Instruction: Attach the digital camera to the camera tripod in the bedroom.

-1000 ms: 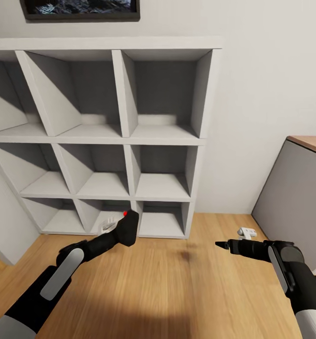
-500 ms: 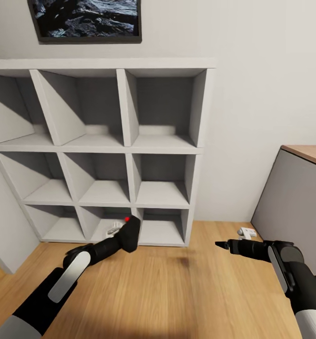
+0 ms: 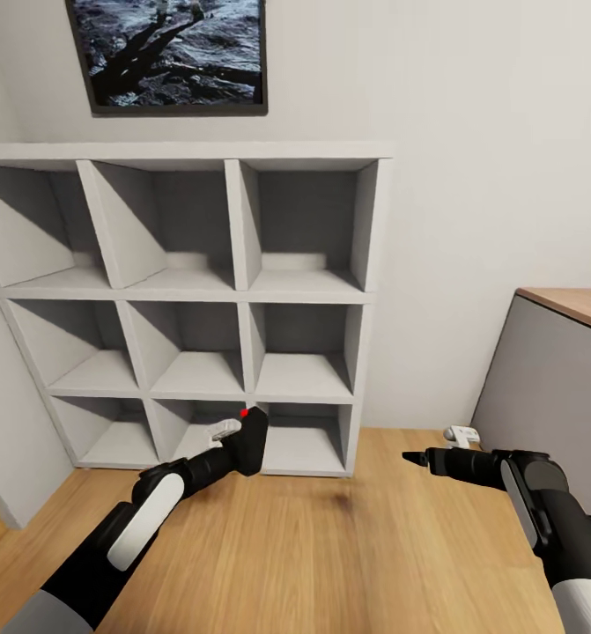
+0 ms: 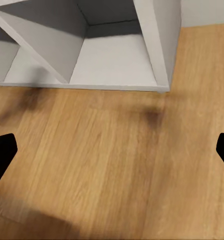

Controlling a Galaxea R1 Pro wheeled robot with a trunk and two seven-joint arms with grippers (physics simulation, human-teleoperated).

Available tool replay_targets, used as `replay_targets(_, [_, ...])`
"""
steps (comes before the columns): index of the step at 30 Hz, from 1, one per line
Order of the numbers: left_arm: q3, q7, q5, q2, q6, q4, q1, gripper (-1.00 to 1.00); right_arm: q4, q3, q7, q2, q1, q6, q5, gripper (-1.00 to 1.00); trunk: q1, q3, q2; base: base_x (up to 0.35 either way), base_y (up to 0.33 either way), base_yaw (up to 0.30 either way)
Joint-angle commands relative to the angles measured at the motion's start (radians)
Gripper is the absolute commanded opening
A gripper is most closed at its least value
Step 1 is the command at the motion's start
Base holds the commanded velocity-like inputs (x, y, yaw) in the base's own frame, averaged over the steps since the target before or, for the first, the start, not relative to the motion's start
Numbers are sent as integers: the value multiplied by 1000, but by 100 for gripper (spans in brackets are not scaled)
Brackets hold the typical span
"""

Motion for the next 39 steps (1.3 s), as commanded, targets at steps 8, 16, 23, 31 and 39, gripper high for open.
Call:
replay_targets(8, [-1,10,1,0,-3,-3,-1,-100,-1,-1,5,1,-1,6,2,100,-17,27,28,0,0,0])
replay_targets(16, [-1,10,0,0,-6,-4,0,-100,-1,-1,5,2,-1,6,2,100,-48,52,84,0,0,0])
replay_targets(23, [-1,10,-1,0,-7,-5,0,-100,-1,-1,5,2,-1,6,2,100,-75,74,133,0,0,0])
replay_targets(31, [-1,10,-1,1,-7,-5,-1,-100,2,-1,5,2,-1,7,2,100,-105,99,189,0,0,0])
replay_targets(39, [1,9,3,1,-7,0,-1,-100,5,-1,4,3,-1,4,2,100,-136,124,245,0,0,0])
